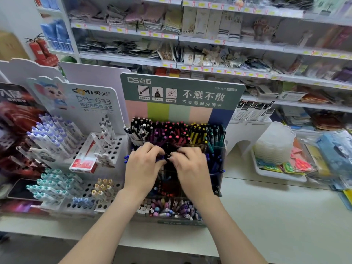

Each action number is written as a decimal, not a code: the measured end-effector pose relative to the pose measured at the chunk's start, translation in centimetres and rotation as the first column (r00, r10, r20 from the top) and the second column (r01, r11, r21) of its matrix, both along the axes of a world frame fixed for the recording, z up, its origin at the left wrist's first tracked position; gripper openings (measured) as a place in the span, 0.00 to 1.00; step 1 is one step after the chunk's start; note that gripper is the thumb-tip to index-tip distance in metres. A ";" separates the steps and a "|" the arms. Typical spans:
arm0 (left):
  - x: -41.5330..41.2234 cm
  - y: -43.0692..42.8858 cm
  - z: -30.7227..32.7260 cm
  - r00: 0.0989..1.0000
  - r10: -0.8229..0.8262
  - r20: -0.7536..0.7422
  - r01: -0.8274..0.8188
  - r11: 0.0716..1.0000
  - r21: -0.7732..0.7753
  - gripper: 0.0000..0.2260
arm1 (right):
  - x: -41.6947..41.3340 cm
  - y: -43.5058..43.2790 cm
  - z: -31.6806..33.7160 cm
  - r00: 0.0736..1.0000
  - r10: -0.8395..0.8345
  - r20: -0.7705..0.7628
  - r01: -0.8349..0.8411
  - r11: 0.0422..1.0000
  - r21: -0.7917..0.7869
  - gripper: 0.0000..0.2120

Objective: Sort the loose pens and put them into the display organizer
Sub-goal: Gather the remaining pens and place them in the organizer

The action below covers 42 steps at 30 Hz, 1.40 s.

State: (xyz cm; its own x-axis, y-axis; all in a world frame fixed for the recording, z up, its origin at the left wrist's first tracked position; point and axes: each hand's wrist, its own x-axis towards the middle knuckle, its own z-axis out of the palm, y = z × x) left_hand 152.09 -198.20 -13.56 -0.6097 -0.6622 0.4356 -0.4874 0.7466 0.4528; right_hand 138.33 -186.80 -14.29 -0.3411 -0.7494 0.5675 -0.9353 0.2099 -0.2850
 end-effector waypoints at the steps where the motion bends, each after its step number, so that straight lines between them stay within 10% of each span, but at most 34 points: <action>1: 0.1 0.0 -0.1 0.999 -0.040 0.007 0.039 0.999 0.011 0.14 | 0.3 0.3 -0.9 0.998 -0.007 -0.069 0.011 0.998 0.057 0.13; 8: 1.8 1.5 -1.3 0.998 -0.012 -0.063 0.010 1.000 -0.026 0.16 | 1.5 1.7 -1.9 0.994 -0.089 -0.070 0.094 0.992 0.080 0.21; 12: 2.9 2.5 -2.2 0.993 -0.038 -0.111 0.039 0.999 0.012 0.10 | 0.9 4.4 -0.7 0.882 -0.129 0.453 0.263 0.932 -0.247 0.15; 15: 3.0 3.2 -2.9 0.998 -0.015 -0.060 0.017 1.000 0.026 0.07 | 0.7 6.1 -1.0 0.696 -0.243 0.676 0.386 0.920 -0.067 0.19; 20: 3.3 3.3 -5.2 0.965 -0.095 0.243 0.076 0.993 0.086 0.21 | 2.6 6.3 -4.1 0.700 -0.415 0.581 0.279 0.908 0.312 0.16; 24: 3.5 3.5 -6.1 0.884 -0.099 0.457 0.071 0.994 0.077 0.28 | 3.6 4.6 -5.8 0.839 -0.219 0.498 0.048 0.941 0.335 0.16; 27: 3.8 3.2 -6.6 0.906 -0.057 0.419 0.046 0.998 0.038 0.26 | 4.2 3.9 -6.2 0.900 0.005 0.436 -0.178 0.917 0.356 0.20; 35: 6.6 2.2 -6.6 0.948 0.116 0.296 -0.147 0.986 0.085 0.31 | 6.8 2.3 -6.8 0.692 -0.111 0.713 -0.120 0.956 0.266 0.30; 42: 7.5 3.1 -6.4 0.955 0.187 0.232 -0.220 0.968 0.123 0.36 | 7.9 1.9 -7.2 0.804 0.073 0.591 -0.273 0.927 0.256 0.35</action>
